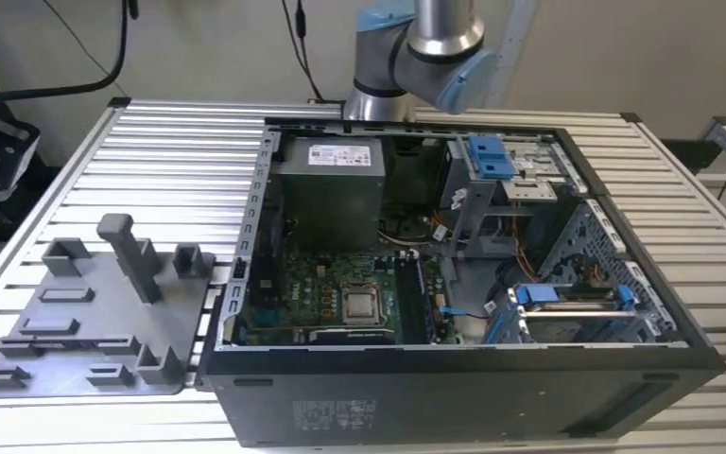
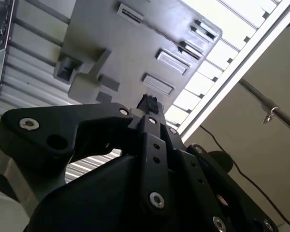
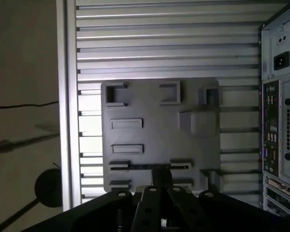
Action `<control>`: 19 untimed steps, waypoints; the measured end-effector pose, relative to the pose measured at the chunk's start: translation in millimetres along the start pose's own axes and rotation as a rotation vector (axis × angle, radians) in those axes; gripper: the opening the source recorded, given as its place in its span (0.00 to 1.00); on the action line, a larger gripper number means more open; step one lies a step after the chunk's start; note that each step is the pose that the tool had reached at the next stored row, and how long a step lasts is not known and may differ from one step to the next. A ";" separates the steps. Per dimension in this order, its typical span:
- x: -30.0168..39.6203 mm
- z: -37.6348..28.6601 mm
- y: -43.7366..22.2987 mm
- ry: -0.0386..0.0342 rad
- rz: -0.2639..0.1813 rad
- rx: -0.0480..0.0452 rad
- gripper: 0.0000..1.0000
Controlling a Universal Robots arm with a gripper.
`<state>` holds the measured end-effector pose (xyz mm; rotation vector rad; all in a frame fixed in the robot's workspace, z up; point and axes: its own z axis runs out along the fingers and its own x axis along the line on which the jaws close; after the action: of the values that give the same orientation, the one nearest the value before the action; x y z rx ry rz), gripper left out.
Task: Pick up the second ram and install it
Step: 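Reach for the second ram, then pick up the second ram and move it above second insertion slot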
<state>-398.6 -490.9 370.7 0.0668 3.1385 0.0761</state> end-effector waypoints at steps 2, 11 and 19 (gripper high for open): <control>-0.2 -0.1 -4.4 0.0002 -0.002 0.0000 0.11; -0.4 -0.2 -8.8 0.0004 -0.005 -0.0037 0.11; -0.4 -0.1 -8.8 0.0006 -0.005 -0.0036 0.11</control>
<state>-398.6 -499.7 370.4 0.0583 3.1389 0.0818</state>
